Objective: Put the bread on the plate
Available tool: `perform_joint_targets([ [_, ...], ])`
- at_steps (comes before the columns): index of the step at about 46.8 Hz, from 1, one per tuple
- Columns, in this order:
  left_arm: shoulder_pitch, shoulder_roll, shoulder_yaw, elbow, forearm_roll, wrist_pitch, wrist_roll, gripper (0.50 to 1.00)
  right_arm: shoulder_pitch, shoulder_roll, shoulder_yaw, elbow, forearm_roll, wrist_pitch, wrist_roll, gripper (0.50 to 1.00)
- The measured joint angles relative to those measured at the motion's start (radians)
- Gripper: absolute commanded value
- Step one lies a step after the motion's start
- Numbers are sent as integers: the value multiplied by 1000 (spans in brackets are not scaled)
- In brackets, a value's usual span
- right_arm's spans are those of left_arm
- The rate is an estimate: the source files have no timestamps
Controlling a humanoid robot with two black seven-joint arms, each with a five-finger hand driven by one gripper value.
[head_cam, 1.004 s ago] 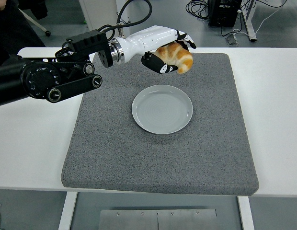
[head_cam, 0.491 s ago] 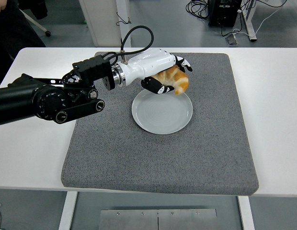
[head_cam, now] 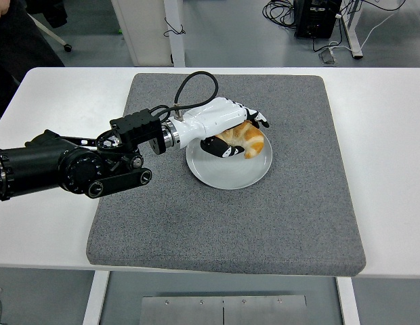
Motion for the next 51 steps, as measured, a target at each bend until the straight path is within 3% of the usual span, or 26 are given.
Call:
perform_joint_targets([
  [16, 38, -10, 22, 53, -1, 30, -2, 693, 0, 0, 0, 0, 0, 0, 0, 1000],
  [51, 79, -23, 23, 78, 0, 31, -3, 713, 0, 0, 0, 0, 0, 0, 0, 1000],
])
